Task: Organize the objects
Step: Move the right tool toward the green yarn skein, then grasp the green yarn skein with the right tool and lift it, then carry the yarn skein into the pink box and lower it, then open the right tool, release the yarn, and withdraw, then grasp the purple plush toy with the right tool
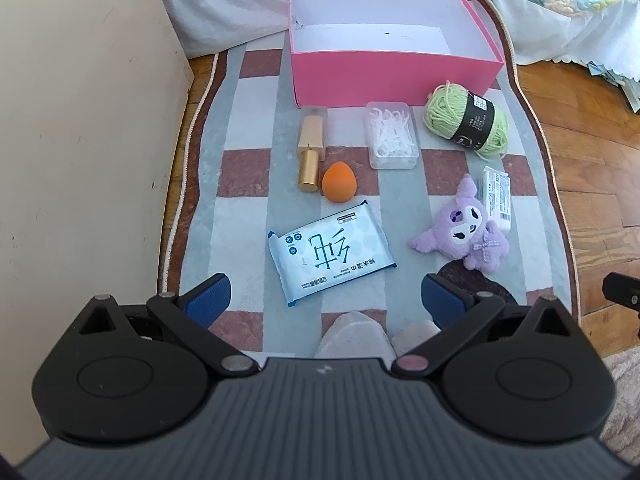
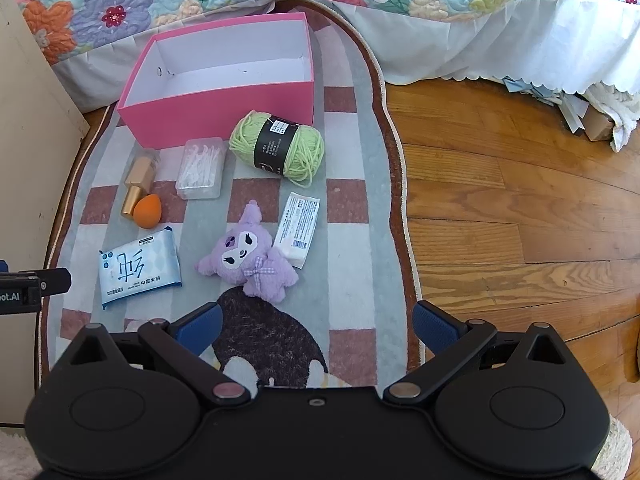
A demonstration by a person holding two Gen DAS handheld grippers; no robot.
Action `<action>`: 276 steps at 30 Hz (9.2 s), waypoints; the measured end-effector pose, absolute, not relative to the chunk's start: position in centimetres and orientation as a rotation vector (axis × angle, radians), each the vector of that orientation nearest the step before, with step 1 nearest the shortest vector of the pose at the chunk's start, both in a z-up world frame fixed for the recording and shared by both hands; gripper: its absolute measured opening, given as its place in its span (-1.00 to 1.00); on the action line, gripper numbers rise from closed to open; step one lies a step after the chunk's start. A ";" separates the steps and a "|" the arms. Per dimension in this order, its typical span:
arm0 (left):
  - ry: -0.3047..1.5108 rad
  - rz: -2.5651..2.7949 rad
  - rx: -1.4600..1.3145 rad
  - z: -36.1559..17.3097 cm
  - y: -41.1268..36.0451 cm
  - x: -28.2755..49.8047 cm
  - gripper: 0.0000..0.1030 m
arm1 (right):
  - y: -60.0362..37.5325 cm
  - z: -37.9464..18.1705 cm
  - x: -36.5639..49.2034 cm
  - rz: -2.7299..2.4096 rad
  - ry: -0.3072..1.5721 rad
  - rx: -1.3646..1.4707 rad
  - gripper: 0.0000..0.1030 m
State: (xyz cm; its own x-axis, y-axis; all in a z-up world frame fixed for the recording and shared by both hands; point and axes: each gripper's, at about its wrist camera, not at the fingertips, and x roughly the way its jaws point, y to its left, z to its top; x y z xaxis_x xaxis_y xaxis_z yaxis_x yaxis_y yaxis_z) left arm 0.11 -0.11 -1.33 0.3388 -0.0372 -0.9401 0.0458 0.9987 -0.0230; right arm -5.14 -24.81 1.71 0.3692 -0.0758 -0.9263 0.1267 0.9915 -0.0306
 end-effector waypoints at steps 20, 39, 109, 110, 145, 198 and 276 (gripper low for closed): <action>1.227 -0.056 0.011 -1.1 -0.4 0.0 1.00 | -25.0 1.7 -5.2 -0.132 1.187 0.050 0.99; 1.088 -0.158 -0.014 2.4 -3.6 7.0 1.00 | -26.8 4.6 -3.0 0.104 0.830 -0.019 0.99; 1.058 -0.392 -0.526 -15.7 -8.1 14.8 0.16 | -26.0 -10.8 10.2 0.470 1.031 -0.085 0.22; 1.047 -0.407 -0.509 -15.1 -8.3 14.5 0.16 | -26.0 -10.2 9.6 0.457 1.012 -0.088 0.21; 1.014 -0.547 -0.138 -6.9 -9.9 33.6 0.13 | -25.5 -7.1 24.5 0.103 0.835 0.326 0.20; 1.148 -0.375 -0.437 -14.7 -9.8 35.9 -0.41 | -25.9 -7.4 23.3 0.139 0.891 0.097 -0.34; 1.348 -0.555 -0.183 -18.3 -8.6 6.6 0.56 | -20.6 -15.4 -1.6 0.409 1.006 -0.307 0.07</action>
